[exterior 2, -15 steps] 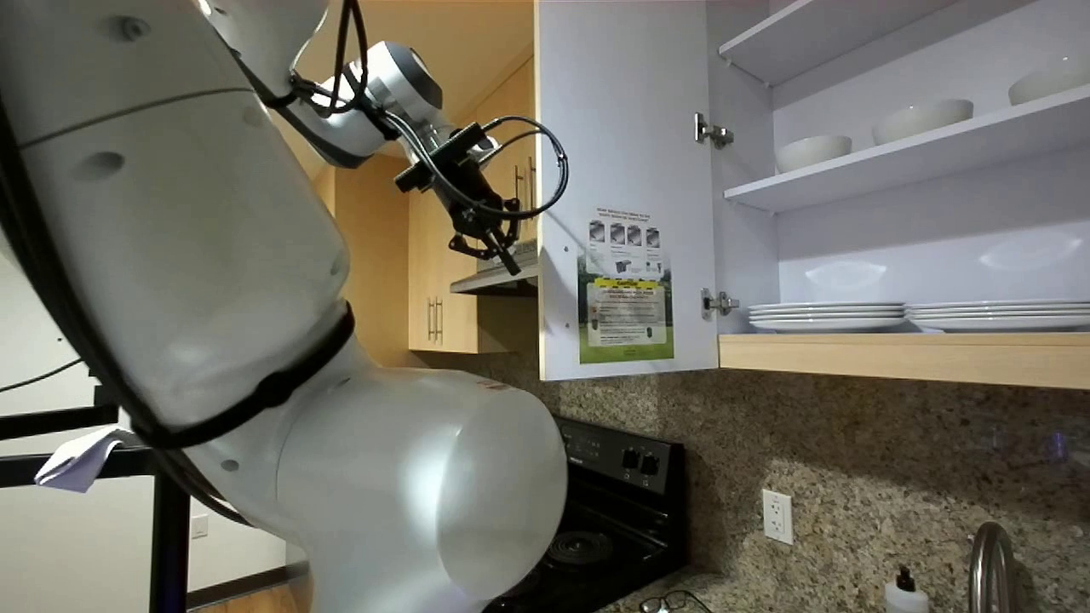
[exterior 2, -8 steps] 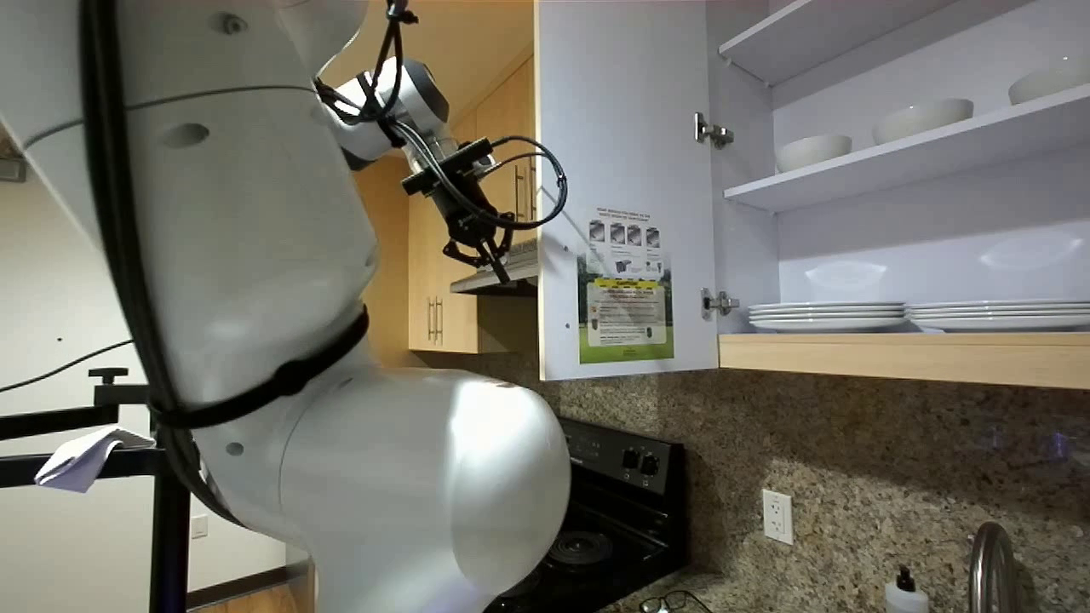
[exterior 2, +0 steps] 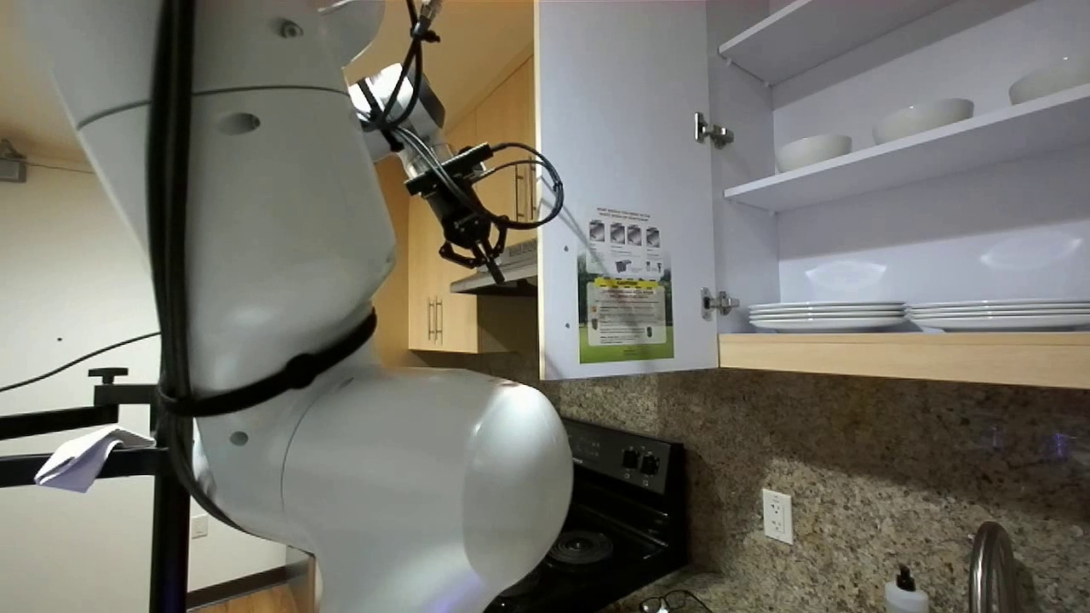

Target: Close the top left door of the cabinet.

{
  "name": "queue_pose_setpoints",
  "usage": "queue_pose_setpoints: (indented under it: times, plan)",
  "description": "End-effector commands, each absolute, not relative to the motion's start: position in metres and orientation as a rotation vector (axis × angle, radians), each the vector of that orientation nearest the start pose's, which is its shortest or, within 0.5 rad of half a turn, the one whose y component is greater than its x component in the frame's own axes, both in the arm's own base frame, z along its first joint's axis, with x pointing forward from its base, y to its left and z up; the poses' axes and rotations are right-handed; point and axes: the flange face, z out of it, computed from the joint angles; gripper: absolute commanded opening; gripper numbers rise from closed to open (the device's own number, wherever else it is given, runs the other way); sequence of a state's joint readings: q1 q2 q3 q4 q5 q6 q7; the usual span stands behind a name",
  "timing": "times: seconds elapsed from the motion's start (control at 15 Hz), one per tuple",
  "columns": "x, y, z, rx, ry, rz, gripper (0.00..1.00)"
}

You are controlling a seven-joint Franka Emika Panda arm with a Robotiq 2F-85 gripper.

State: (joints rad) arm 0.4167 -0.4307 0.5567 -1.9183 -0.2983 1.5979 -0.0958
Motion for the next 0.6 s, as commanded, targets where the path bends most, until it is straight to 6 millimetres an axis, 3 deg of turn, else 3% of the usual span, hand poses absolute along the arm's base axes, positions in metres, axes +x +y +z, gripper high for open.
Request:
queue_pose_setpoints:
  times: [0.0, 0.27, 0.53]
  plan:
    - [0.2325, 0.3842, 0.6579, -3.079, -1.868, -0.595, 0.00]
    - [0.2356, 0.3907, 0.6619, -3.084, -1.892, -0.777, 0.00]
    - [0.2397, 0.3895, 0.6659, -3.137, -1.873, -0.850, 0.00]
